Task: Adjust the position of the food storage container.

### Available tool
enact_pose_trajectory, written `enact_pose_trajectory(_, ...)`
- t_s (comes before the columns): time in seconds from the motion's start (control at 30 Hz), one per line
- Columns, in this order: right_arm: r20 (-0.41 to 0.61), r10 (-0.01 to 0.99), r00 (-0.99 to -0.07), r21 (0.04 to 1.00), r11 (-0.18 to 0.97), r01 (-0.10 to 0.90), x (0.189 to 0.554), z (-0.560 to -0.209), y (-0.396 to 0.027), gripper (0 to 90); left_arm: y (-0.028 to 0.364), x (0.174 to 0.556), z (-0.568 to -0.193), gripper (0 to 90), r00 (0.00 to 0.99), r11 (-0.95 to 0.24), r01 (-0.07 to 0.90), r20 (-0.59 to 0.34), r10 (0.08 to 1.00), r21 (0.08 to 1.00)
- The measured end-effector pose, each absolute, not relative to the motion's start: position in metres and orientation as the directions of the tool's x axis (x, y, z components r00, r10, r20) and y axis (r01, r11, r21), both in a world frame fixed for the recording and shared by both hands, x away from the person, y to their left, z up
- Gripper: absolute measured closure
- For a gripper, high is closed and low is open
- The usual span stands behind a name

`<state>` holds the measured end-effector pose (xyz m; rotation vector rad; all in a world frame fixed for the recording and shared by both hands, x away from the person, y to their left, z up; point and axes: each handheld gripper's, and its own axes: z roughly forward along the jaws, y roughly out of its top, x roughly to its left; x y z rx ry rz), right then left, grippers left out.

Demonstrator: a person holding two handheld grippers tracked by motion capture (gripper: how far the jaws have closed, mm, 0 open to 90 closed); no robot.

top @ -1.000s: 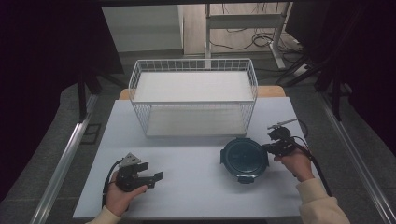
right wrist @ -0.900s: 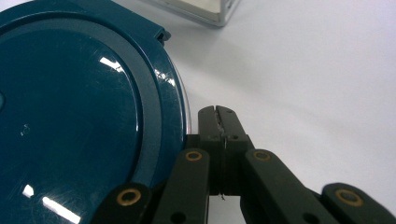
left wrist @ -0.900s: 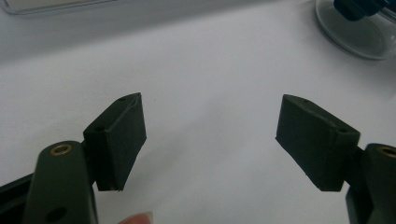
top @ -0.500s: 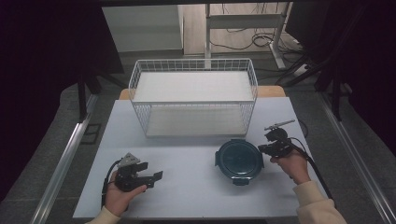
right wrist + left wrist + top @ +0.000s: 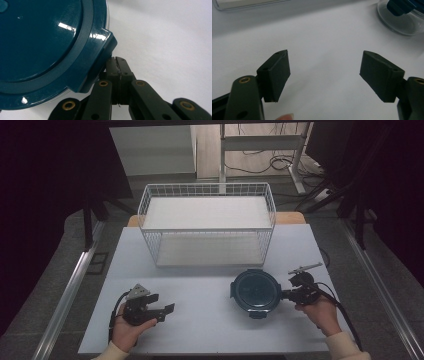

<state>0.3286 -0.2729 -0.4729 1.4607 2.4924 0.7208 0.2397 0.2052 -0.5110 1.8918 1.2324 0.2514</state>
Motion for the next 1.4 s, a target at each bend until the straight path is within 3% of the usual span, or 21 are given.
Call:
enact_pose_trajectory(0.33,0.081,0.857,-0.508,0.484,0.412,0.772,0.327,-0.473,-0.267,90.0,0.204,0.240,-0.511,24.1,0.493,-0.162,0.661,-0.262,0.829,0.733)
enact_pose_trajectory(1.03,0.108,0.782,-0.614,0.491,0.495,0.717,0.329,-0.476,-0.211,90.0,0.205,0.241,-0.512,24.3,0.488,-0.159,0.664,-0.263,0.833,0.730)
enact_pose_trajectory(1.4,0.166,0.748,-0.642,0.506,0.495,0.707,0.329,-0.480,-0.191,90.0,0.205,0.242,-0.512,24.3,0.488,-0.164,0.666,-0.258,0.834,0.728)
